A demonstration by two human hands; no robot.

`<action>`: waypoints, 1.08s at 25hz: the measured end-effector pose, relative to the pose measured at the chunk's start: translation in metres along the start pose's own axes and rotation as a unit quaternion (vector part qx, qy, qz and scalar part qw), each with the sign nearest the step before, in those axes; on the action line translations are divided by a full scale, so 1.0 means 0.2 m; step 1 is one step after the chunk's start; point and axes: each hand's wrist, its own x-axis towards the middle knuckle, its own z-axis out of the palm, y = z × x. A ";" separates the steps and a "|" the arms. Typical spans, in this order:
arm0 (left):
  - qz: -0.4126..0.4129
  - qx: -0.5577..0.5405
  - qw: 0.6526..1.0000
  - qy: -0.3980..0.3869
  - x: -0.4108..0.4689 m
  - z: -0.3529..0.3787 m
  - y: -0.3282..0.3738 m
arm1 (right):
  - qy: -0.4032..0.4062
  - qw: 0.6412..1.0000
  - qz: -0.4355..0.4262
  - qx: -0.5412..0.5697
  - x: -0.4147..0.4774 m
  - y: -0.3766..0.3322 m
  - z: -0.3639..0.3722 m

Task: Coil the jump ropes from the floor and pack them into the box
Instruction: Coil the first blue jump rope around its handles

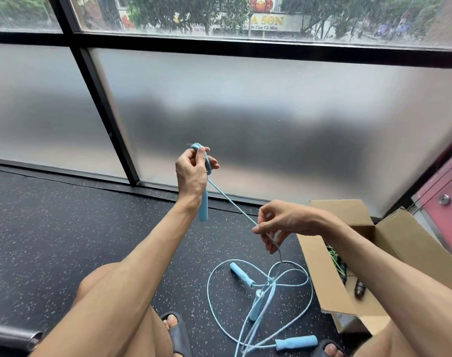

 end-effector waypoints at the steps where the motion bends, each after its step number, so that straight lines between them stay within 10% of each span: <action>1: 0.006 0.019 1.000 0.001 0.01 -0.01 -0.01 | 0.009 1.000 -0.014 -0.002 0.00 0.00 0.00; 10: -0.029 0.203 0.967 -0.151 -0.01 -0.03 -0.05 | 0.083 0.981 -0.161 0.072 0.00 -0.03 -0.07; 16: -0.107 0.283 0.885 -0.355 -0.10 0.04 -0.02 | 0.175 0.958 -0.204 0.103 0.01 -0.03 -0.12; 27: -0.276 -0.104 0.853 -0.430 -0.13 0.04 0.10 | 0.273 0.936 -0.202 0.091 0.10 0.00 -0.08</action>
